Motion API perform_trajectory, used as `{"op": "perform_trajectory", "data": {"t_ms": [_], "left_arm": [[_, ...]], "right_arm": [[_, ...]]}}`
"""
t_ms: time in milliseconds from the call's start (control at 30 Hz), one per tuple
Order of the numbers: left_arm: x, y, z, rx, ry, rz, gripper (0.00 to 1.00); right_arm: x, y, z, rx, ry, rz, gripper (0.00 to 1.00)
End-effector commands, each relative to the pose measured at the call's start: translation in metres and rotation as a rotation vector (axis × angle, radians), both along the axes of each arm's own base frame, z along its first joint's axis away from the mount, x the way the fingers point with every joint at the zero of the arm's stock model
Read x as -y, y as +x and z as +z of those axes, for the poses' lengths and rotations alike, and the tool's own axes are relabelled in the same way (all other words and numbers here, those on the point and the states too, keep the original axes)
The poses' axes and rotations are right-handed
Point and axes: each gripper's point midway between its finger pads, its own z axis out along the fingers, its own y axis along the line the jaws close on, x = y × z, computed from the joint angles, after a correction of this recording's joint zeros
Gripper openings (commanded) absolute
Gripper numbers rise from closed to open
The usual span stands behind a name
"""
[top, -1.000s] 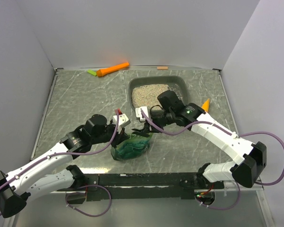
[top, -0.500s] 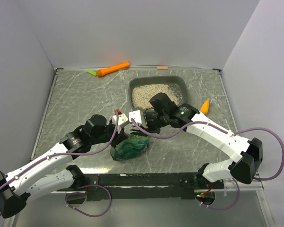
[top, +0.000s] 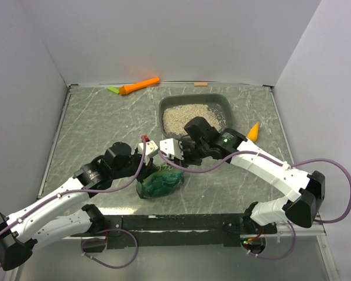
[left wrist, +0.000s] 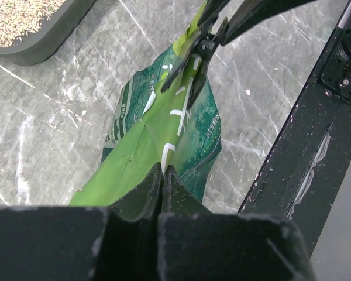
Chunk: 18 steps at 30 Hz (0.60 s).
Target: Fill the litter box with clean litter
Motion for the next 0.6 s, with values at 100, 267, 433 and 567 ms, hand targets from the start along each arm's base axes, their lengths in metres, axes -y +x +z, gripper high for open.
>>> {"op": "perform_trajectory", "data": {"t_ms": [100, 267, 433, 567], "left_arm": [[0.000, 0.002, 0.023, 0.054, -0.061, 0.015, 0.01], [0.000, 0.003, 0.025, 0.056, -0.062, 0.017, 0.01], [-0.001, 0.003, 0.026, 0.060, -0.066, 0.021, 0.01], [-0.001, 0.004, 0.025, 0.060, -0.065, 0.026, 0.01]], "right_arm": [[0.034, 0.002, -0.013, 0.013, -0.169, -0.063, 0.00], [0.019, -0.005, -0.022, -0.038, -0.138, -0.018, 0.00], [0.000, -0.018, -0.027, -0.115, -0.068, 0.033, 0.06], [-0.014, -0.031, -0.029, -0.174, 0.003, 0.086, 0.12]]}}
